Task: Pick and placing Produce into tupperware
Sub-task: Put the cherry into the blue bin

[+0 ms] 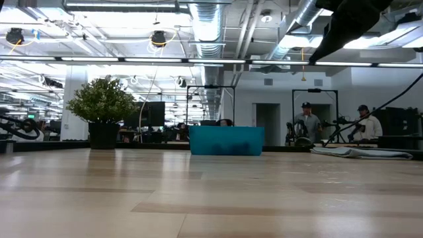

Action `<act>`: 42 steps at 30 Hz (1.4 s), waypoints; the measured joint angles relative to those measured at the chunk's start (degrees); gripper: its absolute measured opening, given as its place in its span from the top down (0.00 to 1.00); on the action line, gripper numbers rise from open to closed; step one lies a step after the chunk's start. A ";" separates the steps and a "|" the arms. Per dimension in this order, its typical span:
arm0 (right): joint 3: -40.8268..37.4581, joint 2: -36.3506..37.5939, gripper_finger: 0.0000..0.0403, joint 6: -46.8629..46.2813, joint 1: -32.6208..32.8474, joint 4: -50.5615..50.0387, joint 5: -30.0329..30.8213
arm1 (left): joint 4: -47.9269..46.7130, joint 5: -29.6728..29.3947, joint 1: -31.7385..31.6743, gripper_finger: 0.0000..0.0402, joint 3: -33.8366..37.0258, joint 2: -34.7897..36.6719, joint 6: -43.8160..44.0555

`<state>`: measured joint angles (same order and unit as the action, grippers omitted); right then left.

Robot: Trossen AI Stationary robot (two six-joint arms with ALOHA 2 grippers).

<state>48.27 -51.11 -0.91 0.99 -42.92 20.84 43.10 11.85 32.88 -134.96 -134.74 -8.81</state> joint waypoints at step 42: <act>0.00 0.02 0.44 0.02 0.00 -0.02 0.00 | -46.27 -100.94 -9.36 0.77 0.62 0.20 -8.69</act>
<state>48.27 -51.09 -0.89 0.99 -42.94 20.84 -3.17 -89.09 23.52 -134.34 -134.54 -17.50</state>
